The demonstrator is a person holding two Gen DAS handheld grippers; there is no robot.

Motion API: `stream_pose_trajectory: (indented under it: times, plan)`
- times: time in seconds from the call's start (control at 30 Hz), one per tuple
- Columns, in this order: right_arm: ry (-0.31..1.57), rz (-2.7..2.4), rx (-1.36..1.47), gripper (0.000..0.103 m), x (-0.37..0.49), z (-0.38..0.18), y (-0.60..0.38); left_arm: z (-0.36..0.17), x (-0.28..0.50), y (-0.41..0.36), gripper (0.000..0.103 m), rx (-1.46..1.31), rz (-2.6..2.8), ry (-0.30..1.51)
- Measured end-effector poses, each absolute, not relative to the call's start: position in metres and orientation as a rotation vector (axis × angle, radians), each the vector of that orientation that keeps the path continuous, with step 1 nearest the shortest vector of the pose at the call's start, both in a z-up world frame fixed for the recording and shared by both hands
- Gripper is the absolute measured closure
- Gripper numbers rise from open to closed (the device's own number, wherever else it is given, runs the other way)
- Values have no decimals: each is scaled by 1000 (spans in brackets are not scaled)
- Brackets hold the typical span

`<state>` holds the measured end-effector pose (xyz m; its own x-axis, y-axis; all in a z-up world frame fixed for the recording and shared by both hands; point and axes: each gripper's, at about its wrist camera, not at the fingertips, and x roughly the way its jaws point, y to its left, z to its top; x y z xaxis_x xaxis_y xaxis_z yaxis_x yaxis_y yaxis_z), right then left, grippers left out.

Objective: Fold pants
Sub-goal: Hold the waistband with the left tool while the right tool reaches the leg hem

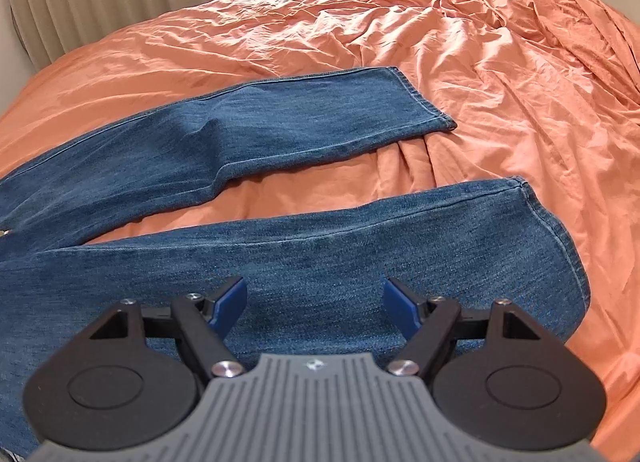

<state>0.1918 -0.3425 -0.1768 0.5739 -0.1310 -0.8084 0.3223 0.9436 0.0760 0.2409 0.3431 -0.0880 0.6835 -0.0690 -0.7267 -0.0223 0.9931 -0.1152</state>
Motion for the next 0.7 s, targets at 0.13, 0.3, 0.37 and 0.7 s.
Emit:
stream_pose_trajectory:
  times: [0.13,0.3,0.37,0.7]
  plan:
    - [900,-272,261,31,184,-175,-348,-120,260,353,99,-66,50,946]
    - [895,-267,290,30,179,-172,-354,-170,278,350,99,-77,103,1045]
    - [900,-263,294,30,177,-169,-355,-166,279,346,85,-34,117,1048]
    - [896,-170,233,30,163,-106,-363,-109,219,312,66,289,-28,982]
